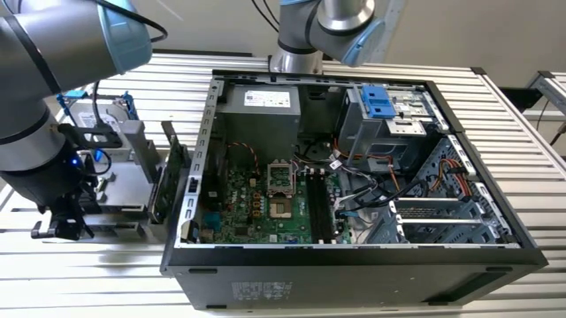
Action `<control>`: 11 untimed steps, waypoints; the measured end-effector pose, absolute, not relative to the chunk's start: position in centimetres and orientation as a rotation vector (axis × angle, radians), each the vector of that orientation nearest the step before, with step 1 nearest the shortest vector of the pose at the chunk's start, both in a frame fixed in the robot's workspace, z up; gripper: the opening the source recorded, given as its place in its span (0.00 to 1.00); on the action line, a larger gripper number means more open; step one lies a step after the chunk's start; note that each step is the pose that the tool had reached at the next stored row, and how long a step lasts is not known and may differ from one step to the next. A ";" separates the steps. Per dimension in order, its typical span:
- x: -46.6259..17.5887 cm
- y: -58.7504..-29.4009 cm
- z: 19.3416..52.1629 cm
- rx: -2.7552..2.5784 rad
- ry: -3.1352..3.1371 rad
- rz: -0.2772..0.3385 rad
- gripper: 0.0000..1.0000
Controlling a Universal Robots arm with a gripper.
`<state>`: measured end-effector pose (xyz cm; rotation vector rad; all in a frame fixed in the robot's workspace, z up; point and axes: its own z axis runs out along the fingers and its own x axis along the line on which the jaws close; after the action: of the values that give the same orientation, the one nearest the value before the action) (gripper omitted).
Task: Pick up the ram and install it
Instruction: 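Pick up the ram and move it above insertion slot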
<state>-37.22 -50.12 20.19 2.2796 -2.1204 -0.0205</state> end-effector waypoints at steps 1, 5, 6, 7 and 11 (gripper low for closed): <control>-37.2 -50.1 20.1 2.280 -2.120 -0.020 1.00; -37.2 -50.1 19.8 2.279 -2.120 -0.019 1.00; -37.3 -50.1 19.8 2.279 -2.120 -0.019 1.00; -37.3 -50.1 19.7 2.279 -2.120 -0.019 1.00; -37.3 -50.2 19.5 2.278 -2.119 -0.018 1.00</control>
<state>-37.30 -50.16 19.53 2.2784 -2.1193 -0.0180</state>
